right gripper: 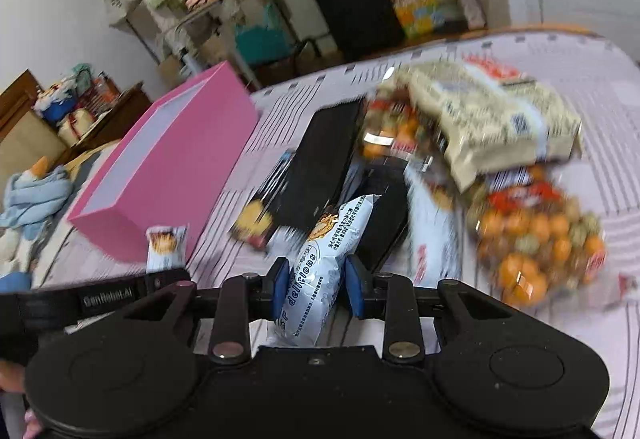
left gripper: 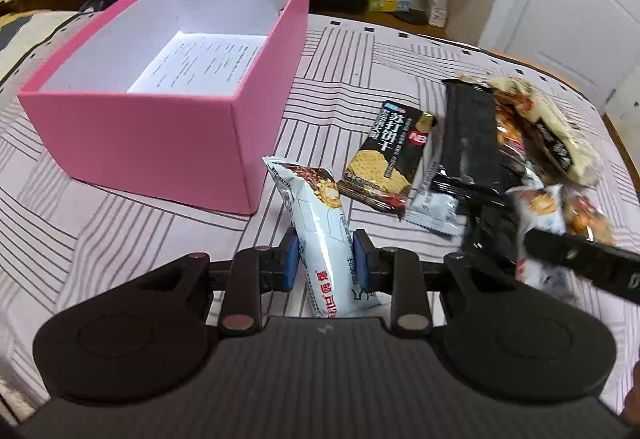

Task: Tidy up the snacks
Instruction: 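Carry both white bars into the pink box and open both tools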

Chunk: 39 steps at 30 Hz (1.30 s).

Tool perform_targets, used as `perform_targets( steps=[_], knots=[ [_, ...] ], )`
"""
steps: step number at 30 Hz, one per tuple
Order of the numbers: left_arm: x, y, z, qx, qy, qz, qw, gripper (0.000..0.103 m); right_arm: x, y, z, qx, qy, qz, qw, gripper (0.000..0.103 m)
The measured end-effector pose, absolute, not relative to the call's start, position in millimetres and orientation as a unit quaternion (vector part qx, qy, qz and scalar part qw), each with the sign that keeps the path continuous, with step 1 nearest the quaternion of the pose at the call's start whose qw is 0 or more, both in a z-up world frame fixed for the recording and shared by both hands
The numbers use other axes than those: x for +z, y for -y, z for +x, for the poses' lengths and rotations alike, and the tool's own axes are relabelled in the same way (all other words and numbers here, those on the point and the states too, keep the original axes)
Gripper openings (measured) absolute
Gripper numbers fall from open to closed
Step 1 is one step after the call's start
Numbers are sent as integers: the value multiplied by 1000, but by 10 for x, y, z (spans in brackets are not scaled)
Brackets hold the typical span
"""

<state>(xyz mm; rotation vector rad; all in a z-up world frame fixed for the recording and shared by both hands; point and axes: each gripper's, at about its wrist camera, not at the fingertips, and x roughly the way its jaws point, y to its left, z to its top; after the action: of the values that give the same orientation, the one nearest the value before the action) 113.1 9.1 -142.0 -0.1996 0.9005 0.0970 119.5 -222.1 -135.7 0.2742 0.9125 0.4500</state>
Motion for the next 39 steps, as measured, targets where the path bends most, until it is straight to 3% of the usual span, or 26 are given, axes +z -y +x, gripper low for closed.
perform_targets(
  steps=[23,32,39],
  knots=[
    [-456,-740,424,-9,-445,-84,892,27,-422,1553,871,386,-468,72,792,35],
    [-56,-1130,577,-19,-429,-81,899,27,-37,1040,1117,431,-432,27,792,35],
    [111,-1417,1044,-8,-387,-79,918,27,-43,623,1662,437,-391,5,810,35]
  ],
)
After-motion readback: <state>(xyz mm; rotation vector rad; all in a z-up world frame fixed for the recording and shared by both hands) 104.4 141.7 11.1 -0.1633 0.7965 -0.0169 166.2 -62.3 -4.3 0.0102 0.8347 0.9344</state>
